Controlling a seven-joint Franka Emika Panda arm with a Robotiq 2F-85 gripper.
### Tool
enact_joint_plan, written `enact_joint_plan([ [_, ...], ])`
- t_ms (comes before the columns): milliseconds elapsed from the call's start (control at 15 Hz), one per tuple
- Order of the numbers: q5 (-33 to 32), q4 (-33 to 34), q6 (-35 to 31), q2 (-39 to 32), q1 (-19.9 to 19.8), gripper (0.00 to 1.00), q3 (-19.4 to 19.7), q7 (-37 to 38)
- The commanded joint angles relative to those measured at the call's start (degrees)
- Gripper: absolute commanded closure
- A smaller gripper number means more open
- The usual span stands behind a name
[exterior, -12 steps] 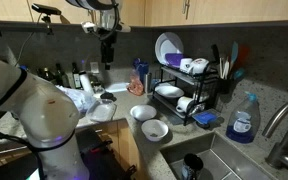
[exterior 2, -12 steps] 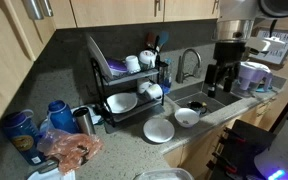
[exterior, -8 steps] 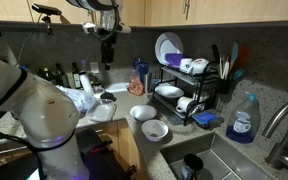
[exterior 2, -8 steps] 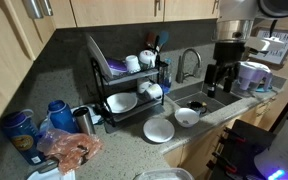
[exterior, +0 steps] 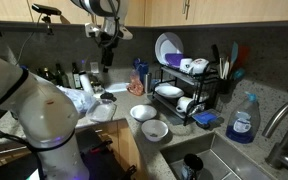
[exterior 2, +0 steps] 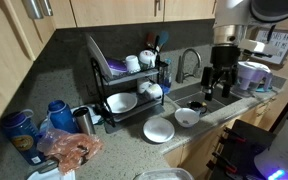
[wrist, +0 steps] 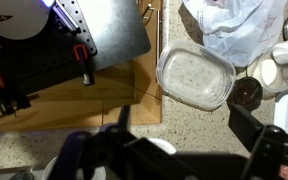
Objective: Pick the plate and put it on the bottom rack
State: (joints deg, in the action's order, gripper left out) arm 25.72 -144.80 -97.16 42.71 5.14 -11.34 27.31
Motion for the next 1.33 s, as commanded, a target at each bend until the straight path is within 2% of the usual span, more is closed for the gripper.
enact_joint_plan([
  [0,0.3,0.1,0.3,0.1,-0.8,0.0,-0.6,-0.4],
  [533,5.7,-4.7,-6.4,-2.8,-0.3,0.0,-2.6,1.4],
  [1000,9.4,-9.7,-20.2,-9.6,1.0,0.0,-5.8,1.7],
  [1067,7.6,-9.2,-17.4,-7.5,1.2,0.0,-4.3,0.7],
  [1267,7.7,-9.7,-19.5,-9.9,1.8,0.0,-4.5,0.7],
])
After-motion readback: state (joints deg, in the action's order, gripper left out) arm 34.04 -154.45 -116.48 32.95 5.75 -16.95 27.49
